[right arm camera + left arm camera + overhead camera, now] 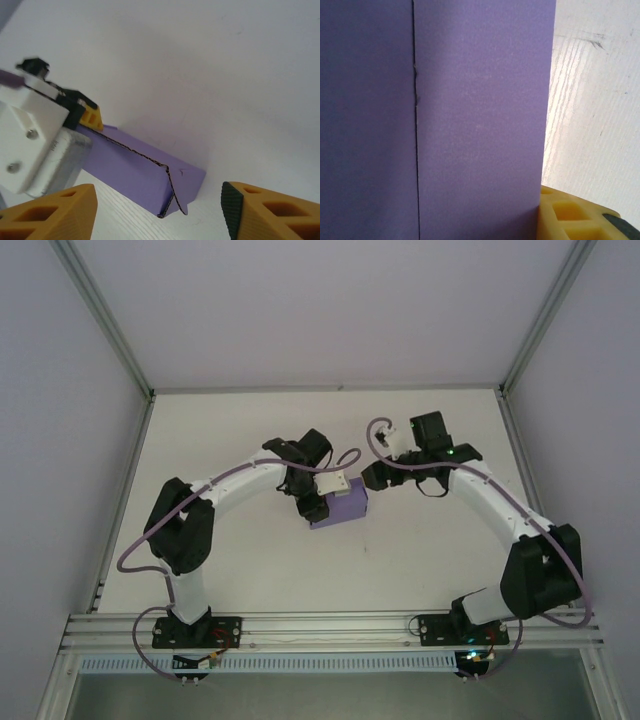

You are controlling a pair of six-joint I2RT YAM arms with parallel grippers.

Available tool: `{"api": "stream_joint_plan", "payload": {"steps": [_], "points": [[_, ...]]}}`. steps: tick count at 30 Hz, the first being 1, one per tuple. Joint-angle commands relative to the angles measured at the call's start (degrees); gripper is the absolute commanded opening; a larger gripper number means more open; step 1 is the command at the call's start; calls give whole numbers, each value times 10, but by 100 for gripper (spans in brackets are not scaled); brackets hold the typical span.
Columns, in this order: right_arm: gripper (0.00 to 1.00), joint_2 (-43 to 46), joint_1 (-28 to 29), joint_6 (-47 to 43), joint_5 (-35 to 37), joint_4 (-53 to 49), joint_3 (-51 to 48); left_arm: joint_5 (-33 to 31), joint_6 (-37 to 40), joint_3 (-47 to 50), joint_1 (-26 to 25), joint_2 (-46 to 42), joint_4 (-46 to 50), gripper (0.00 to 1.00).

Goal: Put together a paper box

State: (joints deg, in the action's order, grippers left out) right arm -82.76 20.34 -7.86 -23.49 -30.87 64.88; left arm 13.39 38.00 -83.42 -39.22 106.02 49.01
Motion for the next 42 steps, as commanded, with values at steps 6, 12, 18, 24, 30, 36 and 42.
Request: {"api": "stream_joint_plan", "payload": {"steps": [6, 12, 18, 24, 30, 36, 42], "points": [[48, -33, 20, -41, 41, -43, 25, 5, 7, -2, 4, 16, 34, 39], [39, -57, 24, -52, 44, -41, 27, 7, 5, -9, 4, 21, 38, 39], [32, -72, 29, -43, 31, -17, 27, 9, 3, -14, 5, 25, 42, 39], [31, -78, 40, -37, 48, -9, 32, 10, 2, -14, 5, 25, 45, 39], [15, -78, 44, -18, 84, -27, 44, 5, 0, -15, 4, 25, 43, 39], [9, -50, 88, 81, 150, 2, 15, 6, -8, -21, 4, 31, 42, 39], [6, -17, 144, 227, 295, 149, -85, 7, -15, -28, 4, 37, 38, 39]]}}
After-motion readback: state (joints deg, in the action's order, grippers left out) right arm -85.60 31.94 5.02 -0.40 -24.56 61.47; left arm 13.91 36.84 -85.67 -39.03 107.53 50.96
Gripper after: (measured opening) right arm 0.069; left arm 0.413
